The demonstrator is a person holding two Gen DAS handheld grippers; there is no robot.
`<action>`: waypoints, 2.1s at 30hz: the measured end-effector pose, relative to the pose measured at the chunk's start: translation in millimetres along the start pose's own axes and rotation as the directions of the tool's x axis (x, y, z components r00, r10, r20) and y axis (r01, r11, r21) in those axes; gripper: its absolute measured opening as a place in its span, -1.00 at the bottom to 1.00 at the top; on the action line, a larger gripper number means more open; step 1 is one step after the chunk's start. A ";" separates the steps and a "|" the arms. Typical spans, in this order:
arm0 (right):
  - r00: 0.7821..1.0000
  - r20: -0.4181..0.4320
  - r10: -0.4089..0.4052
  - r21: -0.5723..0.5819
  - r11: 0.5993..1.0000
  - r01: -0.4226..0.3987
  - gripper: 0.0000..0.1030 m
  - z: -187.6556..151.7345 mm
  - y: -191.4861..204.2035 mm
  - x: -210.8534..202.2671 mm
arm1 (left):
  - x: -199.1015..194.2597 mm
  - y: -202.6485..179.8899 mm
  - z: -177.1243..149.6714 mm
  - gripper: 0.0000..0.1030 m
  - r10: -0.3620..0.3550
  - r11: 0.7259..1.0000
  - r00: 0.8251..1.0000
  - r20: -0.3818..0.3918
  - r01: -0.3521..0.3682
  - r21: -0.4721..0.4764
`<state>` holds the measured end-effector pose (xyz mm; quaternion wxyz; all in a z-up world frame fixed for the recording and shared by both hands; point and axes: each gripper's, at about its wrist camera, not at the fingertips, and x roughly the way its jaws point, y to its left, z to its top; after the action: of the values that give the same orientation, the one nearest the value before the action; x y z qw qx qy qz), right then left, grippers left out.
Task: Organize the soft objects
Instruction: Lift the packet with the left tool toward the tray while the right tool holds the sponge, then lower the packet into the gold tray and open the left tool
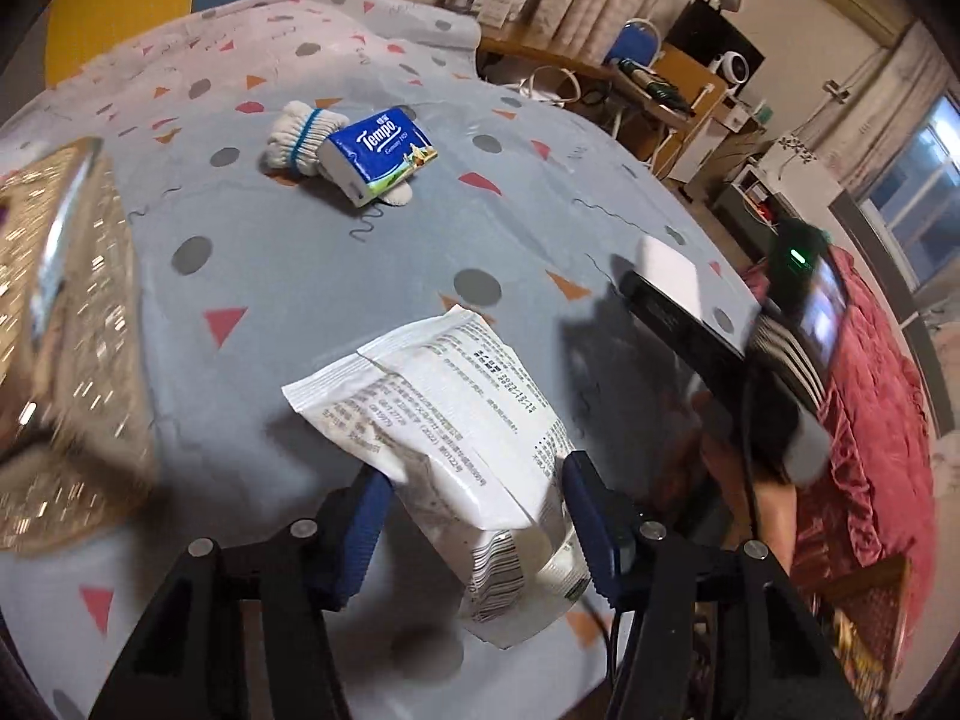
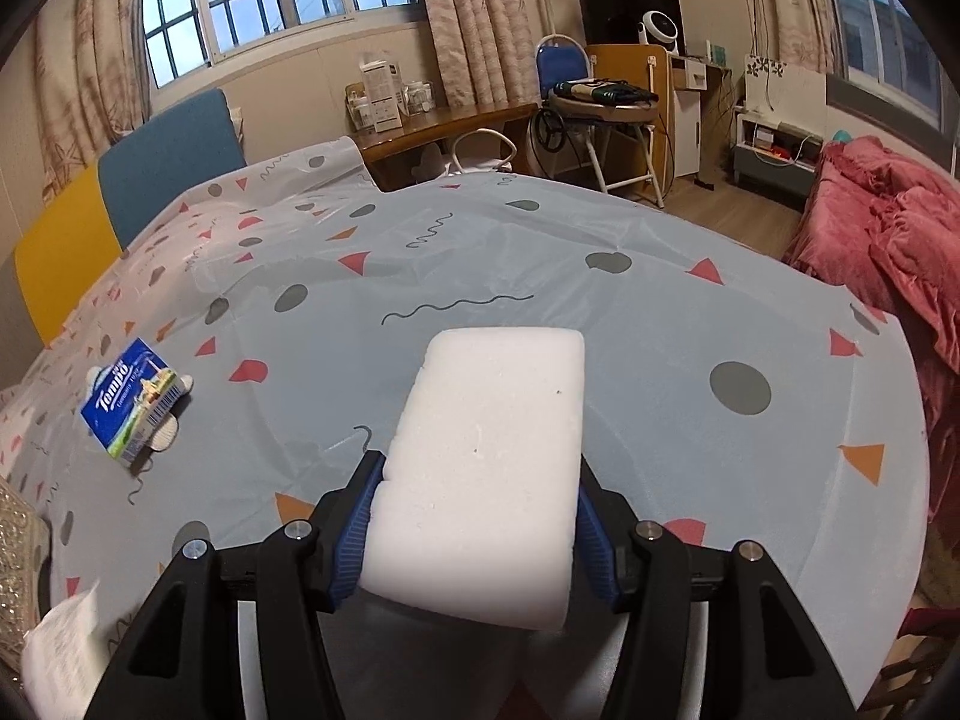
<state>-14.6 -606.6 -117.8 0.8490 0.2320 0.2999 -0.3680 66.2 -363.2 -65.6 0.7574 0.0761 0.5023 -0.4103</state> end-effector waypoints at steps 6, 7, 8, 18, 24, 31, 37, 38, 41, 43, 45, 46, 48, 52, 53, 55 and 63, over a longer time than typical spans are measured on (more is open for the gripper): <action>0.999 -0.001 -0.033 -0.021 0.999 0.033 0.15 0.4 3.8 0.5 | -26.6 -0.9 -16.8 0.14 -0.046 0.999 0.998 0.048 0.046 0.003; 0.999 0.000 -0.038 -0.024 0.999 0.038 0.15 0.5 4.2 0.3 | -34.4 1.2 -18.8 0.14 -0.053 0.999 0.997 0.062 0.054 -0.005; 0.999 0.003 -0.042 -0.027 0.999 0.042 0.15 0.5 4.5 -0.1 | -47.9 6.5 -23.7 0.14 -0.065 0.998 0.995 0.078 0.066 -0.015; 0.998 -0.003 -0.066 -0.046 0.997 0.066 0.15 0.7 7.5 1.4 | -157.3 44.6 -50.4 0.14 -0.027 0.999 0.960 0.277 0.036 -0.025; 0.996 -0.001 -0.087 -0.049 0.995 0.087 0.15 1.1 7.0 -0.1 | -209.3 108.4 -73.2 0.14 0.069 0.990 0.942 0.327 -0.025 -0.138; 0.996 -0.014 -0.088 -0.089 0.992 0.086 0.15 0.4 13.5 1.8 | -220.6 202.6 -101.8 0.15 0.201 0.954 0.952 0.230 -0.137 -0.267; 0.984 0.154 -0.093 -0.076 0.991 0.105 0.15 -0.1 14.3 -38.2 | -196.1 278.9 -122.8 -0.10 0.174 0.912 0.980 0.099 -0.122 -0.393; 0.980 0.170 -0.099 -0.080 0.990 0.114 0.15 0.0 15.6 -43.9 | -192.6 286.7 -124.6 -0.10 0.181 0.909 0.980 0.082 -0.135 -0.394; 0.980 0.181 -0.081 -0.090 0.991 0.099 0.15 -2.7 20.7 -56.5 | -184.1 300.5 -126.0 -0.10 0.204 0.911 0.978 0.046 -0.172 -0.376; 0.985 0.162 -0.058 -0.096 0.993 0.074 0.14 -6.0 25.3 -61.8 | -181.3 305.3 -128.5 -0.10 0.223 0.911 0.974 0.034 -0.196 -0.363; 0.986 0.165 -0.038 -0.095 0.994 0.054 0.15 -9.5 29.3 -68.3 | -181.8 307.7 -131.2 -0.10 0.245 0.911 0.969 0.034 -0.218 -0.351; 0.985 0.169 -0.022 -0.099 0.994 0.039 0.15 -11.0 32.7 -74.4 | -182.0 307.0 -133.1 -0.10 0.256 0.911 0.966 0.036 -0.228 -0.343; 0.985 0.170 0.006 -0.100 0.995 0.011 0.15 -13.1 37.4 -83.3 | -183.2 307.7 -134.5 -0.10 0.270 0.909 0.962 0.036 -0.242 -0.340; 0.983 0.164 0.082 -0.087 0.994 -0.068 0.15 -14.5 48.9 -108.0 | -189.7 303.6 -144.5 -0.04 0.277 0.903 0.958 0.074 -0.233 -0.362; 0.982 0.165 0.095 -0.087 0.993 -0.081 0.15 -14.6 51.5 -113.5 | -192.0 298.7 -145.6 0.03 0.287 0.902 0.954 0.090 -0.237 -0.359; 0.974 0.170 0.149 -0.090 0.987 -0.135 0.15 -14.4 60.4 -131.1 | -198.0 289.9 -151.4 0.17 0.295 0.901 0.948 0.123 -0.233 -0.365; 0.901 0.178 0.395 -0.244 0.905 -0.349 0.14 -24.4 133.2 -214.7 | -218.4 282.7 -169.2 0.46 0.302 0.875 0.936 0.181 -0.197 -0.443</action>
<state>-39.1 -404.6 34.0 0.9514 0.1530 0.1891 -0.1887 110.6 29.3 -51.6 0.8587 -0.0743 0.4670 -0.1974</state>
